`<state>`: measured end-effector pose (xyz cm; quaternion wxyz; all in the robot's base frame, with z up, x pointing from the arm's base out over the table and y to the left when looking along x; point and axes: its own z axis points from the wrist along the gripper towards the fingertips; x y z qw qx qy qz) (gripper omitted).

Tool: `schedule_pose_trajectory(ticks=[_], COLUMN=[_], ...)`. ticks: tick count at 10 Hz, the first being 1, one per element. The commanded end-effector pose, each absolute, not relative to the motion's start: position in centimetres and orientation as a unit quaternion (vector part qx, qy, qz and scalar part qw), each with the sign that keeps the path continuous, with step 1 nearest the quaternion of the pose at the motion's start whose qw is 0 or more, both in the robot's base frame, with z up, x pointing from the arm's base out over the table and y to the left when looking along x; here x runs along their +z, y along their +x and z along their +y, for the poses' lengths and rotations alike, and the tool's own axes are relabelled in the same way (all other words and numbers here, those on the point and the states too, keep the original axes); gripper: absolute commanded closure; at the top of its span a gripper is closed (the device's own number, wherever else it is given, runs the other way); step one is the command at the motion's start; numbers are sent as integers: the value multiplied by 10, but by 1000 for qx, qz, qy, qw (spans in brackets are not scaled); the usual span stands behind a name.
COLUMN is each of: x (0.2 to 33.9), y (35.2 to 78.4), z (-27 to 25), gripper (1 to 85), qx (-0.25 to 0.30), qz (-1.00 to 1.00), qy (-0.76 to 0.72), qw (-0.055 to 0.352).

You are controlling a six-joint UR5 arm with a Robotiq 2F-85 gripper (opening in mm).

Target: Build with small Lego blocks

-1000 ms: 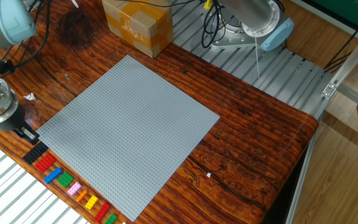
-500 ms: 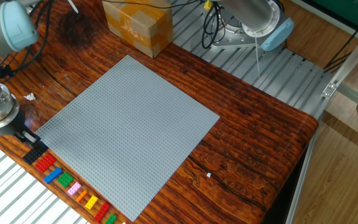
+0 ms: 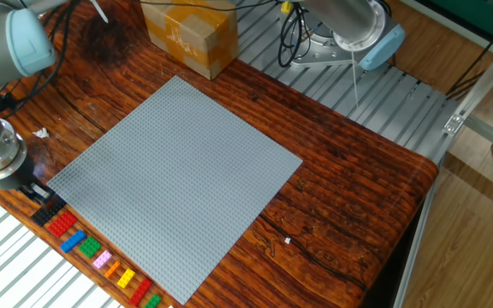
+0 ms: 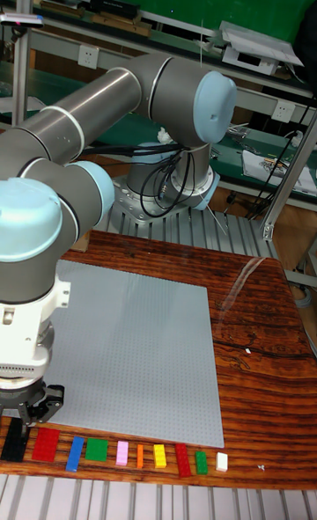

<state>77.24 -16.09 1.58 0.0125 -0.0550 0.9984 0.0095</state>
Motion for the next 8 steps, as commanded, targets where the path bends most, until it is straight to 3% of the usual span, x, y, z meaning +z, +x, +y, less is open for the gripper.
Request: schedule_pose_trajectory(ticks=[1, 8], x=[14, 13], y=[778, 790], z=[-157, -146], gripper=[460, 437], qx=[21, 41], qz=[999, 998], qy=[-26, 30], qw=[20, 36])
